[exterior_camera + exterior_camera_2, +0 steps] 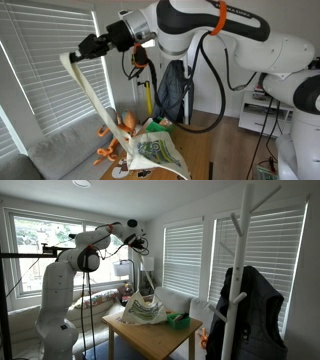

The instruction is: Pick up the white tote bag from the coat hanger stand and put it on the table

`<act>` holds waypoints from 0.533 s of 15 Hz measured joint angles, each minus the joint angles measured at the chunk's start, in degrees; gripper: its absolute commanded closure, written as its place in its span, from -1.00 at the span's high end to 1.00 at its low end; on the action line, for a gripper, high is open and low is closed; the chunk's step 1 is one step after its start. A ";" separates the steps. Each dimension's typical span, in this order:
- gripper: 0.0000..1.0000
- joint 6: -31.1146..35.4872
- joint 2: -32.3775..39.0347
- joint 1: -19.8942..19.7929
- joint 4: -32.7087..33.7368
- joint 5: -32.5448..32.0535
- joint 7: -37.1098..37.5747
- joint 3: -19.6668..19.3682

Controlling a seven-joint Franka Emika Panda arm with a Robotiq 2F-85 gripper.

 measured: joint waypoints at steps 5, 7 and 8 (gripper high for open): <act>-0.98 0.13 7.02 0.46 4.07 1.05 -2.87 1.24; -0.98 -0.94 7.12 0.00 2.82 -2.29 0.42 -0.86; -0.98 -2.15 6.80 -0.19 1.97 -4.41 2.49 -2.14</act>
